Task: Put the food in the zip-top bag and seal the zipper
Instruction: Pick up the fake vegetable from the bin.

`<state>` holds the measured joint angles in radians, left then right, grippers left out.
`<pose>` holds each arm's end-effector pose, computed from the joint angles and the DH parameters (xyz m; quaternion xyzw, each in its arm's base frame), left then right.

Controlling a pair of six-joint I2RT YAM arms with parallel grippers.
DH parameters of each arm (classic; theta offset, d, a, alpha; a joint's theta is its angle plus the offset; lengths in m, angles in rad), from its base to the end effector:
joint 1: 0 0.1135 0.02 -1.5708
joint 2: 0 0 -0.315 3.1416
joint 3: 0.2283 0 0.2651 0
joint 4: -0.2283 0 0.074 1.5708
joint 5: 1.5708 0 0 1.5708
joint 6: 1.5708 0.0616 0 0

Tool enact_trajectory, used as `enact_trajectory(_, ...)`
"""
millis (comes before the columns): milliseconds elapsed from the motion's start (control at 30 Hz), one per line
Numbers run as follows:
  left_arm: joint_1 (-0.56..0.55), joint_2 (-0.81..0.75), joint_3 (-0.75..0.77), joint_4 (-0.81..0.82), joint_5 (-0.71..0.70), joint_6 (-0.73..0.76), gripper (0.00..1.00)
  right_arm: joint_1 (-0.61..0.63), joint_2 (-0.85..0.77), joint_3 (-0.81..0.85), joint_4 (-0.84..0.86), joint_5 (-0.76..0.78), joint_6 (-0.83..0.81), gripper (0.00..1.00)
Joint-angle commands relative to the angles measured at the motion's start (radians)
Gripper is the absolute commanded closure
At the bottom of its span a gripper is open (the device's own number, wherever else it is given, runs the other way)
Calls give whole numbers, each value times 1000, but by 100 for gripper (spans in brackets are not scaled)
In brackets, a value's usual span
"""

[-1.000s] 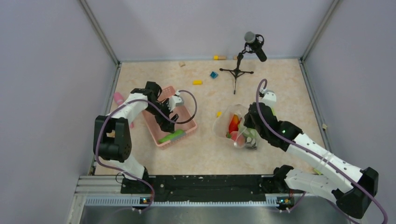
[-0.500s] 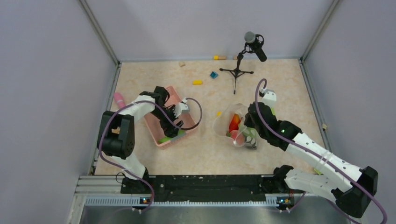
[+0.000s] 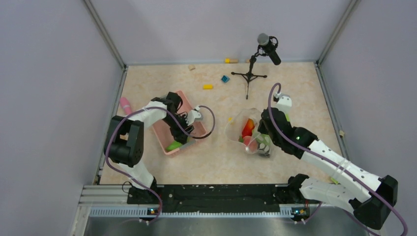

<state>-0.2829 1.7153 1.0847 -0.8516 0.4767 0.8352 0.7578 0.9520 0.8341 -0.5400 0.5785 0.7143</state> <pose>0.3000 -0.1167 0.1932 0.5237 0.8174 -0.2152 0.1057 0.1685 0.1131 0.3225 0.1070 0.8629 0.0939 0.4850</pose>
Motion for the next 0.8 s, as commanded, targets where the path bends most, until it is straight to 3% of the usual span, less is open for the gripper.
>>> enact_trajectory(0,1,5,38,8,0,5,60,-9,6,41,7,26,-26,100)
enact_trajectory(233,1,4,69,-4,11,-3,100,-10,6,47,0,26,-35,100)
enact_trajectory(433,4,-18,159,-54,-28,-17,100,-11,-8,35,1,37,-34,100)
enact_trajectory(767,9,-207,145,82,-249,-67,100,-11,-30,19,1,50,-41,100)
